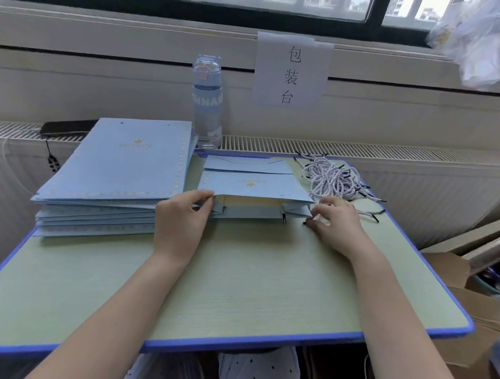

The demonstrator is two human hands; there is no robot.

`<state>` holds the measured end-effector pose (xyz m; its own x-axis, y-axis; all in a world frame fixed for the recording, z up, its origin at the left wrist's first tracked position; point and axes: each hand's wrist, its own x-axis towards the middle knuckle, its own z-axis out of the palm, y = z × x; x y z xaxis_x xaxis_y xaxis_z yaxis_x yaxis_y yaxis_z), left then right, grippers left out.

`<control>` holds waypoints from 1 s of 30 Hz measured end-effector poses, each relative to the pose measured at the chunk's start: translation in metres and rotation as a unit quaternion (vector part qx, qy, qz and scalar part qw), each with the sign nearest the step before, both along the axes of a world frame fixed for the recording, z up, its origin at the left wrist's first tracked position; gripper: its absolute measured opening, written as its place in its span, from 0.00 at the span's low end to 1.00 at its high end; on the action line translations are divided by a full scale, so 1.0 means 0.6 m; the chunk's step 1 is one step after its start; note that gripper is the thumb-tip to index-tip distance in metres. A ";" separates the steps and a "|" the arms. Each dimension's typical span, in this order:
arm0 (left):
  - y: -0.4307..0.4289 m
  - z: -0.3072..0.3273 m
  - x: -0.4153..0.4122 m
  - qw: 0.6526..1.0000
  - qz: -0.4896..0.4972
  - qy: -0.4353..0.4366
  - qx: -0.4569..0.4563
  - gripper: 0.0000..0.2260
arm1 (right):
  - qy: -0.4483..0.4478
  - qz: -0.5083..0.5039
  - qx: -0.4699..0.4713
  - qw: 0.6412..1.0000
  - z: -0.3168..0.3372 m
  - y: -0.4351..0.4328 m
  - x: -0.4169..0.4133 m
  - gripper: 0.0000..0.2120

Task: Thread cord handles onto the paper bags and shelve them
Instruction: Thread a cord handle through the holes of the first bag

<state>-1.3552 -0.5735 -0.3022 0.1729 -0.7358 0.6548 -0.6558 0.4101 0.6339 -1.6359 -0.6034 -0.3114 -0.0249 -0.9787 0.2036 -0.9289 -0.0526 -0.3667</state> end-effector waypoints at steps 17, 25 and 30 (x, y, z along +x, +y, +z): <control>-0.009 -0.020 0.003 0.981 -0.135 -0.112 0.086 0.01 | -0.213 0.228 -0.073 0.947 0.068 0.018 0.120 0.07; -0.008 -0.018 0.002 0.978 -0.159 -0.110 0.082 0.04 | -0.107 0.283 -0.111 0.947 0.024 -0.013 0.165 0.08; -0.010 -0.022 -0.002 0.977 -0.163 -0.114 0.079 0.04 | -0.094 0.279 -0.121 0.948 0.012 -0.010 0.148 0.08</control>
